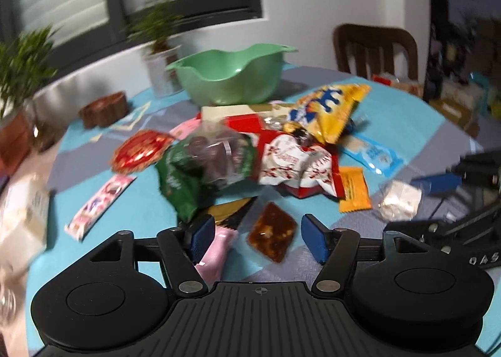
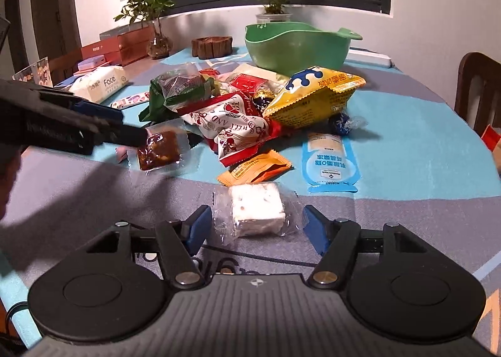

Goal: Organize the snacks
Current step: 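Carry both snacks to the green bowl and open both tools to drop them, then grasp the pink candy with the left tool while the right tool grasps the orange packet, then carry both packets over the green bowl and open both tools, then grasp the green bag with the left tool while the right tool grasps the red-white Happy bag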

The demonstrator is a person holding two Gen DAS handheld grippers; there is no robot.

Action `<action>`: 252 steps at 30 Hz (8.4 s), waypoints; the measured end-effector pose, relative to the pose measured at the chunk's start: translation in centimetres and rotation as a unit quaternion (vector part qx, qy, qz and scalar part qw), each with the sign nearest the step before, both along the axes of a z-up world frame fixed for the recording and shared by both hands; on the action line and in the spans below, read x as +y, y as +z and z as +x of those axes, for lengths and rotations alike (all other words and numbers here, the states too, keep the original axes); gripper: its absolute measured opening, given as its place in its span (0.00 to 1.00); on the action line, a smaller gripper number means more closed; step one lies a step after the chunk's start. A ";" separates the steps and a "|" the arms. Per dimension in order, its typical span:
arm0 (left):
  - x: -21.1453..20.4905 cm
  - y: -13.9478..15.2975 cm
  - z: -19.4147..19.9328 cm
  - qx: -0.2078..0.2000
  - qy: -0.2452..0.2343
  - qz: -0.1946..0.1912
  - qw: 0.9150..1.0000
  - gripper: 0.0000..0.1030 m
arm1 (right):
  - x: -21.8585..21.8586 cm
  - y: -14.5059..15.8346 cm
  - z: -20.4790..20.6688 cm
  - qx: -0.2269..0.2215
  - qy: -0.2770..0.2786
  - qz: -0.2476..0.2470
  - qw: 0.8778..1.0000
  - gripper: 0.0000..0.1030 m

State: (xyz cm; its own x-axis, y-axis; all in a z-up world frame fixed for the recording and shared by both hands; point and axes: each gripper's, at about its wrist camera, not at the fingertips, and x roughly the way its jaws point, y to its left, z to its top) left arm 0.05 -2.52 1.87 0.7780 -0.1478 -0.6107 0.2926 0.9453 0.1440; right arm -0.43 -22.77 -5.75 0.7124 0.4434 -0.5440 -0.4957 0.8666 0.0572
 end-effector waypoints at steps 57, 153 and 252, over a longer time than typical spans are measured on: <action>0.4 8.2 25.5 0.025 0.089 -0.090 0.992 0.86 | 3.9 10.2 22.7 -0.109 -0.063 0.048 0.991 0.54; 4.9 1.3 -0.9 0.006 0.021 -0.052 0.998 0.83 | -0.5 1.6 1.1 -0.037 -0.056 -0.027 0.997 0.35; 4.1 -0.7 7.8 0.015 0.096 -0.107 0.990 1.00 | 6.4 0.8 7.8 -0.002 0.024 0.013 1.000 0.99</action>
State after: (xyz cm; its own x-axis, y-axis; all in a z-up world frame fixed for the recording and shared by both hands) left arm 7.87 1.58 1.20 0.7858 -0.1277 -0.6052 0.1063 0.9918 -0.0711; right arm 7.42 -16.34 -4.94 0.6925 0.4906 -0.5289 -0.5368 0.8402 0.0766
